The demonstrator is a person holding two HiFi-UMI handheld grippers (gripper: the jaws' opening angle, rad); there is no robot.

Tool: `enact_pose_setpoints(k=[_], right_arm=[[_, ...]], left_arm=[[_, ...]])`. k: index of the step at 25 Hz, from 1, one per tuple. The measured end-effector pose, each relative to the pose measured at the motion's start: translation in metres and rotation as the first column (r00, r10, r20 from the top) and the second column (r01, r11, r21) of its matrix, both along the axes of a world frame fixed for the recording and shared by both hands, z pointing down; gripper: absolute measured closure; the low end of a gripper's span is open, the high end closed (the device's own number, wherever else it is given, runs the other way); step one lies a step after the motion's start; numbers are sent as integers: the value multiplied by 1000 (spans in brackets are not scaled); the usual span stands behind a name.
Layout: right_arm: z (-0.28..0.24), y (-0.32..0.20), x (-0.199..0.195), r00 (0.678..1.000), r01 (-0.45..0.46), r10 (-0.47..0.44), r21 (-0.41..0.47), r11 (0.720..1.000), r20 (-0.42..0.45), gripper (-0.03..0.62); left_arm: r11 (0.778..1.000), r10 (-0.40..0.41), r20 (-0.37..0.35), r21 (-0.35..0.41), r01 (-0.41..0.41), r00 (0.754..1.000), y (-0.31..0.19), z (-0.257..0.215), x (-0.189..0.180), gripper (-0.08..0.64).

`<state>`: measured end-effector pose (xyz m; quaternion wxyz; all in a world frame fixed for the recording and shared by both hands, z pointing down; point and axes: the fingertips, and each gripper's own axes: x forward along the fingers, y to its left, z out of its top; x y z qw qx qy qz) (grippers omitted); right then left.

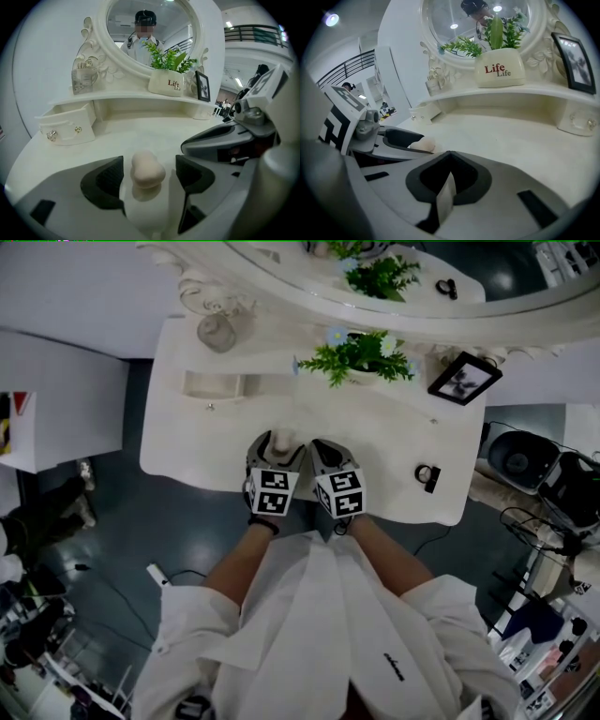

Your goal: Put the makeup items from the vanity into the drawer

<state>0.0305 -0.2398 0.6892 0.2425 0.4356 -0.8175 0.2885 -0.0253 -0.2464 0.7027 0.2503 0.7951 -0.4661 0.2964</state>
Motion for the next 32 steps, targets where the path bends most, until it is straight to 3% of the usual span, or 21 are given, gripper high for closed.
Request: enact_pose_setpoints(k=[6,14,22,32], right_arm=[[0,-1,0,1000,2,-2,-5,1000,5,575],[-1,-3,-3,1000,8,-8,-4,1000,6,575],[-10,-12,-15,999,36,-36,11,999,7,575],[-35,-33,-64,992,127,-128,63,990,15,575]], left_arm=[[1000,5,40,-13,-5,999,2,6,-4,332],[1000,8,51,-9,-8,999,-2,1,-7,403],[998,-31,21,55,30,999,-13,-24,-12,419],[984,-126,-39,120,130,991,-26,-59,-43,420]])
